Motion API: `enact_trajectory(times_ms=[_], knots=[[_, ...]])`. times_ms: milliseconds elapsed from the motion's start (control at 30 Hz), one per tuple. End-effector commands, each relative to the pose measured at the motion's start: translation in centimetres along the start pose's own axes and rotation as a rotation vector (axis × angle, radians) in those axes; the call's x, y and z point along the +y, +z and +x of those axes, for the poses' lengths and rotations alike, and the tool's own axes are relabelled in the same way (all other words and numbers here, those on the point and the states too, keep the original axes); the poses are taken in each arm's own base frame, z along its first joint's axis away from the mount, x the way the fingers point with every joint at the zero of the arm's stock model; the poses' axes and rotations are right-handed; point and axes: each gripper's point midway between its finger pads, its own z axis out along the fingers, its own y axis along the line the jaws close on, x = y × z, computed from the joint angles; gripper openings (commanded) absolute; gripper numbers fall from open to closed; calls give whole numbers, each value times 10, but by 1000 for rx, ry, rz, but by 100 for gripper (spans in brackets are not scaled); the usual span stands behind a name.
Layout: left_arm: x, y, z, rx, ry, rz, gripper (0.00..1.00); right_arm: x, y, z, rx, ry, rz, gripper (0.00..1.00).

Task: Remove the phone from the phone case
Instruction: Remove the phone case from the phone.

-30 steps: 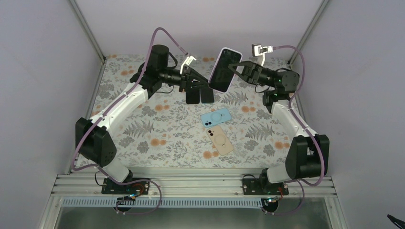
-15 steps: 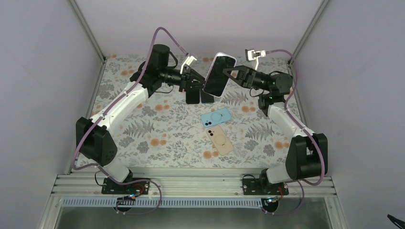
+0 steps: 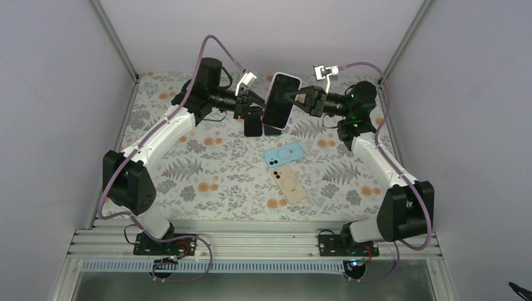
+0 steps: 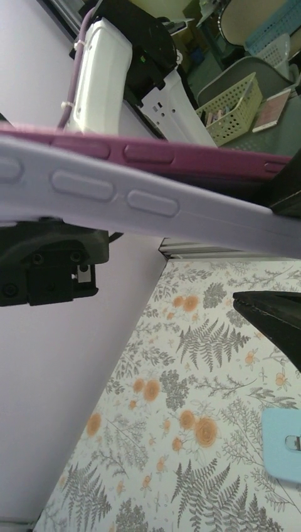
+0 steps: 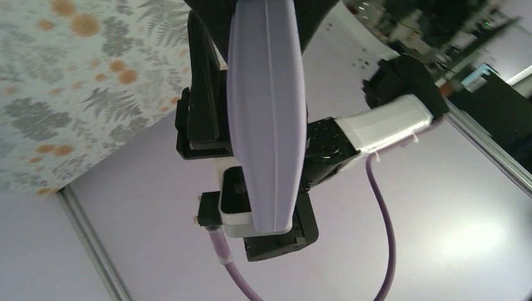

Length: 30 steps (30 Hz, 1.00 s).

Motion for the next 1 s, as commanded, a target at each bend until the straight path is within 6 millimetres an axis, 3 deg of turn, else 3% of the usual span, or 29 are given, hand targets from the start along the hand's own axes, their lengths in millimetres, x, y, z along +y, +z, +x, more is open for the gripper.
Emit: enact_trajectory(times_ms=[0,133,500,667,800,967], knots=[[-9,12,-29,-62,129,7,27,43,31,66,323,-13,-200,4],[-25,21,-26,-46,134,76,27,49,38,69,341,-12,-221,4],[-42,23,-43,-62,187,108,27,38,41,86,355,60,-223,4],[-55,31,-41,-38,228,145,27,30,43,88,359,110,-216,4],[-46,35,-32,-29,195,138,26,25,44,82,357,121,-211,4],[-31,30,-28,-42,148,89,13,10,32,64,320,159,-170,4]])
